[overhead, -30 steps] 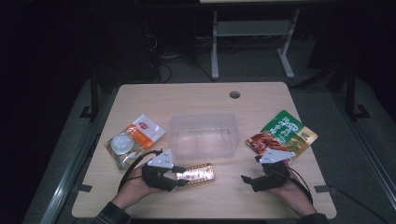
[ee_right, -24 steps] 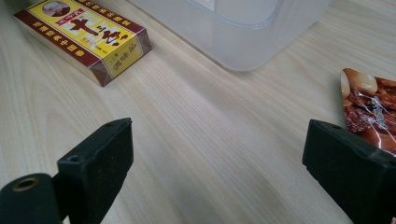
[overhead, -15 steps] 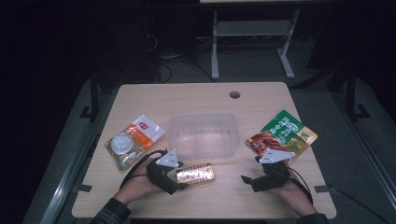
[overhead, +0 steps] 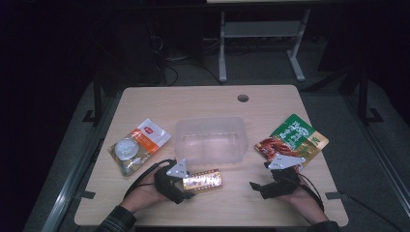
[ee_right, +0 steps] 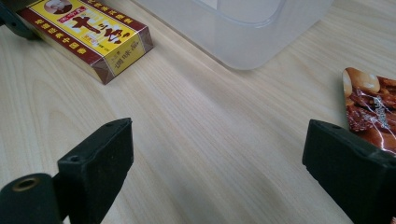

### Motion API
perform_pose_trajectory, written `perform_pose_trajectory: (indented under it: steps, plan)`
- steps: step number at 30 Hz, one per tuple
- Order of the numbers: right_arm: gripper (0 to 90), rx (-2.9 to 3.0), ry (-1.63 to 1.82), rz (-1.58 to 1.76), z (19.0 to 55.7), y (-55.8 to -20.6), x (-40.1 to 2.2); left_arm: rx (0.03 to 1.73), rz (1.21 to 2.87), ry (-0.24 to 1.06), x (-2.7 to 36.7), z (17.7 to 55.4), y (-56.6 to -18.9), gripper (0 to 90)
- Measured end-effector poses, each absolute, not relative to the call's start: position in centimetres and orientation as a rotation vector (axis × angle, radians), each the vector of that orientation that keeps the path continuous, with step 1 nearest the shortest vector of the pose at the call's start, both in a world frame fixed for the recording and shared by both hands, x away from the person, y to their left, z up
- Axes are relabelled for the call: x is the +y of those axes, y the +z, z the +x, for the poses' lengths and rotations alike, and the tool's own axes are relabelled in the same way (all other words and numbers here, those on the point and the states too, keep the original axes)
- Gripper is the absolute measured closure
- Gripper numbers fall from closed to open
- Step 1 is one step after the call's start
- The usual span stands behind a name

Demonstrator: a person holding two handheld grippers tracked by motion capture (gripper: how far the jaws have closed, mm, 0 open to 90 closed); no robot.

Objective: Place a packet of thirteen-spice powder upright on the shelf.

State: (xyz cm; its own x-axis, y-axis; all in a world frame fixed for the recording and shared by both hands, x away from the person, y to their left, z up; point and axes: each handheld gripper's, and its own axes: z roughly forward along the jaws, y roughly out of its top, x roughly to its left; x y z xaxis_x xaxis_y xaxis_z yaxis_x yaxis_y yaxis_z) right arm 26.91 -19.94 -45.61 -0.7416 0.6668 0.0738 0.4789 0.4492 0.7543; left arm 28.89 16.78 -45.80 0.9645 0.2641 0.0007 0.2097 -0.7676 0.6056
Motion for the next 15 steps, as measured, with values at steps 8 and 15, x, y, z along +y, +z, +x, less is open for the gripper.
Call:
perform_pose_trajectory:
  steps: [8,15]
  plan:
    - [8.4,2.465,1.173,0.994,26.91,-45.61,-19.95,0.335,2.469,0.116,16.84,28.89,-45.91,30.2]
    - [8.4,2.463,1.175,0.986,26.94,-45.61,-19.98,0.327,2.475,0.11,16.84,28.84,-45.83,31.4]
